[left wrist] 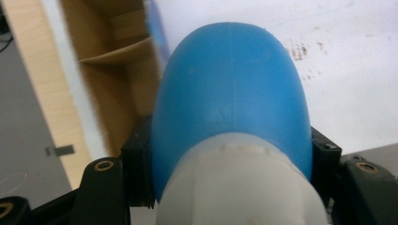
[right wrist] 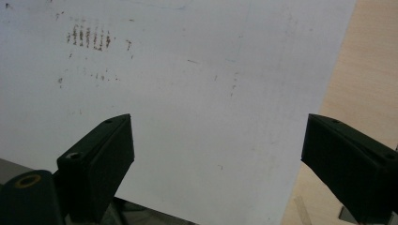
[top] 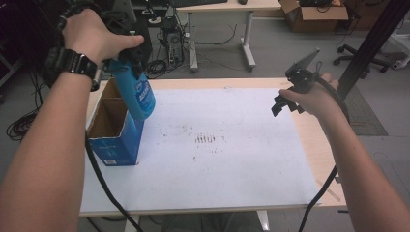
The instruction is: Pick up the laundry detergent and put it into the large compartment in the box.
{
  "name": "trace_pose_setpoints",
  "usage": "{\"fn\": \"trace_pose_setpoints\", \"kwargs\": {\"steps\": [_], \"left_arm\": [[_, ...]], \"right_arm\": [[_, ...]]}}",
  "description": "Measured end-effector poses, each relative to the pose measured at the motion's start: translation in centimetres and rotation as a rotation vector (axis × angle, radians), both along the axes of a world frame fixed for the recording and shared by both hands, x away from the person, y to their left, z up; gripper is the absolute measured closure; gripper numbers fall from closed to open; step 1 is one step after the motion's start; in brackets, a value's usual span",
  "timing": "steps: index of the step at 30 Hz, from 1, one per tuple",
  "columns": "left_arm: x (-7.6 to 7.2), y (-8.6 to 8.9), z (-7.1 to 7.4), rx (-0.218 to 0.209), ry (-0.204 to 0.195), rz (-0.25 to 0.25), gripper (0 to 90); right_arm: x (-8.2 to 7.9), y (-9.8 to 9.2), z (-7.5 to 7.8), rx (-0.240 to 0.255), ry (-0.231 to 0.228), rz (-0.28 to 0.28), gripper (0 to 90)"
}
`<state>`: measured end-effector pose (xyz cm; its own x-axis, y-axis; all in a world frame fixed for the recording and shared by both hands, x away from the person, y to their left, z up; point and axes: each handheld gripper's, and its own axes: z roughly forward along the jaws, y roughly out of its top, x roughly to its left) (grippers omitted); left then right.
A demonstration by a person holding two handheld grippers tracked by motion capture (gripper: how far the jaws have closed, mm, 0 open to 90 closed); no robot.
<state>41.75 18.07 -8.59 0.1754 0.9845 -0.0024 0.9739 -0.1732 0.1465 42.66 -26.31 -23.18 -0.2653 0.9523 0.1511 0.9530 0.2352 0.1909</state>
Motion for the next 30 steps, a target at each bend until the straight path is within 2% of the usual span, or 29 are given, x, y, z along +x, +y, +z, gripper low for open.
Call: {"fn": "trace_pose_setpoints", "kwargs": {"steps": [4, 6, 7, 10, 15, 20, 27, 28, 30], "left_arm": [[-0.3, 2.0, 0.4, 0.034, -0.010, 0.041, 37.6], [-0.3, 2.5, 0.4, 0.037, -0.010, 0.055, 37.6], [-0.3, 3.3, 0.3, 0.041, -0.014, 0.070, 37.6], [-0.3, 4.4, 0.0, 0.044, -0.010, 0.090, 37.6], [-0.2, 5.5, -0.8, 0.053, -0.001, 0.121, 37.6], [-0.1, 6.2, -1.4, 0.060, -0.008, 0.142, 37.6], [0.3, 7.2, -4.0, 0.059, 0.014, 0.152, 37.6], [0.3, 7.2, -4.0, 0.059, 0.014, 0.152, 37.6], [0.5, 7.5, -5.1, 0.057, 0.026, 0.153, 37.7]], "right_arm": [[0.2, -0.2, -0.2, -0.006, 0.004, -0.001, 9.7], [0.2, -0.3, -0.3, -0.007, 0.007, -0.004, 9.7], [0.2, -0.3, -0.3, -0.008, 0.006, -0.004, 9.7], [0.3, -0.4, -0.4, -0.012, 0.010, -0.004, 9.7], [0.5, -0.4, -0.6, -0.012, 0.015, -0.007, 9.7], [0.6, -0.4, -1.0, -0.014, 0.019, -0.007, 9.7], [0.8, -0.2, -1.7, -0.024, 0.032, 0.002, 9.7], [0.8, -0.2, -1.7, -0.024, 0.032, 0.002, 9.7], [0.9, 0.0, -1.7, -0.028, 0.035, 0.004, 9.8]]}}
